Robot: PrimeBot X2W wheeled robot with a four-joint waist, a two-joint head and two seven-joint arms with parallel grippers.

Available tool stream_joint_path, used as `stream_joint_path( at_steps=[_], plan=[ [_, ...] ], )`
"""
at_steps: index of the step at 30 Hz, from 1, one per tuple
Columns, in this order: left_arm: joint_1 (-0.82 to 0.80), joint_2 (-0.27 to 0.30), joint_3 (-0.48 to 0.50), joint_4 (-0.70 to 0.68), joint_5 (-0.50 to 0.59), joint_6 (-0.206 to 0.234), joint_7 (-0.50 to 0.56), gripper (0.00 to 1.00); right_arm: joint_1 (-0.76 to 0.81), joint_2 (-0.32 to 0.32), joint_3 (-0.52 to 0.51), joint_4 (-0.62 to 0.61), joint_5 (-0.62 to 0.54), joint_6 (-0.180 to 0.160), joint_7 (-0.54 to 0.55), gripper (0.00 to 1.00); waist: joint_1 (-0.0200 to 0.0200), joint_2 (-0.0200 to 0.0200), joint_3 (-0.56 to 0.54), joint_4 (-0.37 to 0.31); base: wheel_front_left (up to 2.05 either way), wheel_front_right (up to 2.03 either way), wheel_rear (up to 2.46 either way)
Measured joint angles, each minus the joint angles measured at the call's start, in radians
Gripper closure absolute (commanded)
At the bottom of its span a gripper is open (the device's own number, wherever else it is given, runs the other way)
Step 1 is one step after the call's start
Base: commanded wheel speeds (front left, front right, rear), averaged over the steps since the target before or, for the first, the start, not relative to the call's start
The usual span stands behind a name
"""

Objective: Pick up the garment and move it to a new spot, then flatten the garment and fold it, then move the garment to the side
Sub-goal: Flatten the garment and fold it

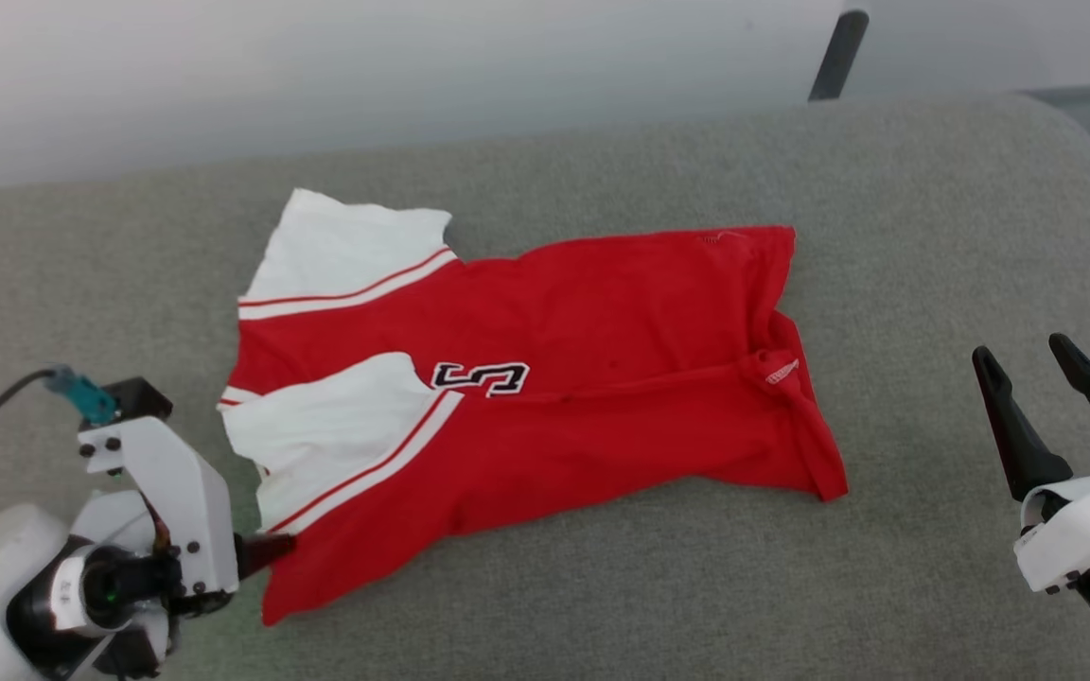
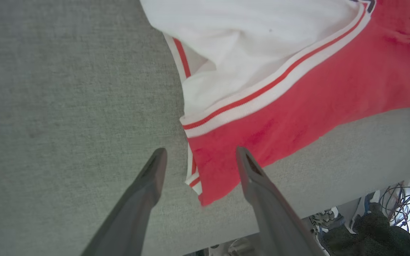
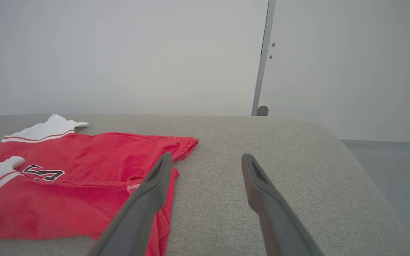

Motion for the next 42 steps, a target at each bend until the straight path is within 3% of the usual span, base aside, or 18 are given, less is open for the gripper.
stream_joint_path(
  at_steps=[7,17,18,19,20,26,33,42],
  plan=[
    [-0.019,-0.016,-0.024,0.014,-0.017,0.045,0.081,0.00,-0.020,0.003,0.000,0.009,0.004,0.000,-0.001,0.00,0.0000,0.0000,0.054,-0.016,0.00,0.00,0.00],
    [-0.053,-0.068,-0.043,0.086,-0.006,0.065,0.111,0.00,-0.061,0.010,0.017,0.023,0.013,0.000,0.003,0.00,0.0000,0.0000,0.091,-0.012,0.00,0.00,0.00],
    [-0.053,-0.076,-0.039,0.098,-0.012,0.063,0.109,0.09,-0.064,0.010,0.019,0.025,0.016,0.000,0.004,0.00,0.0000,0.0000,0.093,-0.011,0.00,0.00,0.00],
    [-0.053,-0.082,-0.035,0.105,-0.016,0.049,0.108,0.65,-0.066,0.010,0.022,0.028,0.023,0.000,0.010,0.00,0.0000,0.0000,0.094,-0.010,0.00,0.00,0.00],
    [-0.052,-0.087,-0.027,0.115,-0.023,0.039,0.100,1.00,-0.067,0.010,0.024,0.033,0.030,0.000,0.018,0.00,0.0000,0.0000,0.095,-0.010,0.00,0.00,0.00],
    [-0.052,-0.089,-0.012,0.148,-0.027,-0.006,0.072,1.00,-0.066,-0.002,0.054,0.045,0.070,0.000,0.106,0.00,0.0000,0.0000,0.094,-0.009,0.00,0.00,0.00],
    [-0.066,-0.100,-0.012,0.149,0.010,-0.017,0.030,1.00,-0.061,-0.022,0.091,0.051,0.137,0.000,0.289,0.00,0.0001,0.0000,0.095,0.010,0.00,0.00,0.00],
    [-0.096,-0.141,-0.020,0.150,0.033,-0.016,0.023,1.00,-0.120,0.004,0.115,0.116,0.162,0.000,0.485,0.00,0.0000,0.0000,0.108,0.045,0.00,0.00,0.00]
  ],
)
